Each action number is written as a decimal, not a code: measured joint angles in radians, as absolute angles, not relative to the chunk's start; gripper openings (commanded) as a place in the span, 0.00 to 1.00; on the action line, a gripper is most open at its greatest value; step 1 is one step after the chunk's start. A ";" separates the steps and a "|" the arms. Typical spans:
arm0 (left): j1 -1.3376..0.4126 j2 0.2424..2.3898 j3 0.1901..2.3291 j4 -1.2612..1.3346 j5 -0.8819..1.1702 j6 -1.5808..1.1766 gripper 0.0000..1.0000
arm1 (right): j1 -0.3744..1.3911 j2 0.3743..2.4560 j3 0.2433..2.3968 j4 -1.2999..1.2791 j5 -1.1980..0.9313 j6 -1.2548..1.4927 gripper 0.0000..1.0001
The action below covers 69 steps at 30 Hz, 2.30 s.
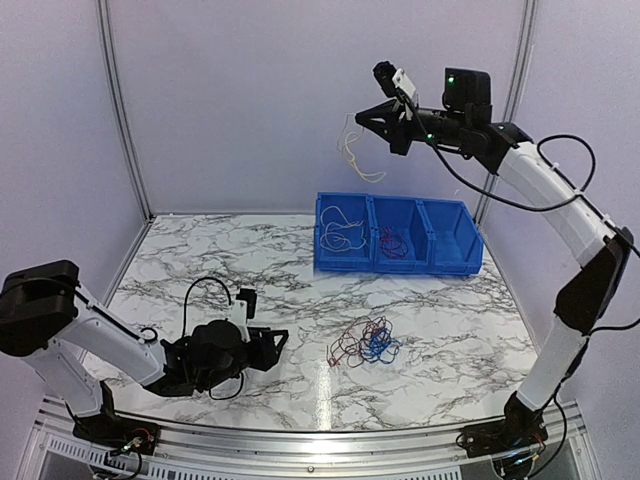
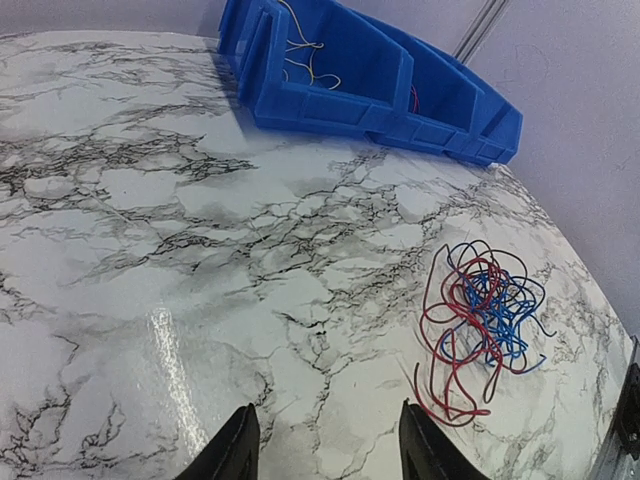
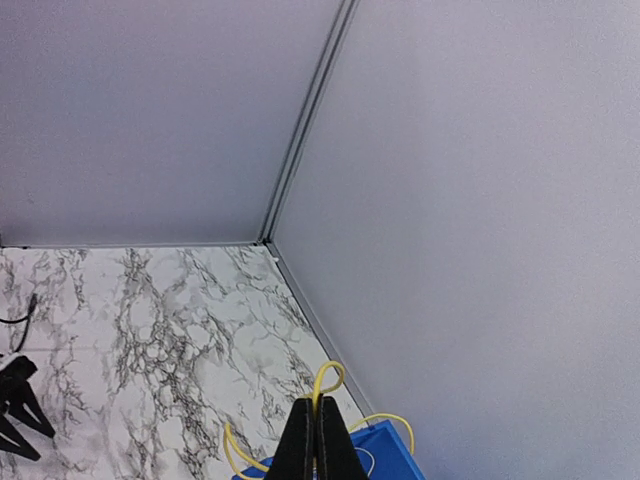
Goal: Untangle the cables
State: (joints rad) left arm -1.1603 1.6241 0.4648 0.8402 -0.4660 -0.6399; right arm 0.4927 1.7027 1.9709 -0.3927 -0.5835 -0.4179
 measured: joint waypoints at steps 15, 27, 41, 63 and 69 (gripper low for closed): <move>-1.225 1.469 0.389 0.778 -0.540 -0.663 0.50 | 0.411 2.043 2.080 -0.312 -0.478 -0.373 0.00; -1.232 1.448 0.377 0.749 -0.575 -0.667 0.50 | 0.393 2.215 2.085 -0.277 -0.420 -0.378 0.02; -1.232 1.467 0.392 0.723 -0.586 -0.662 0.54 | 0.393 2.197 1.971 -0.293 -0.386 -0.320 0.43; -1.184 1.514 0.622 0.499 -0.615 -0.530 0.71 | 0.393 1.439 1.157 -0.296 -0.651 -0.464 0.48; -1.179 1.592 0.674 0.490 -0.566 -0.522 0.69 | 0.394 1.370 1.071 -0.426 -0.641 -0.558 0.48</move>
State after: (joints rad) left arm -1.1786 1.5917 0.6739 0.4896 -0.5659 -0.5217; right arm 0.3939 1.3701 1.0710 -0.4263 -0.6407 -0.5579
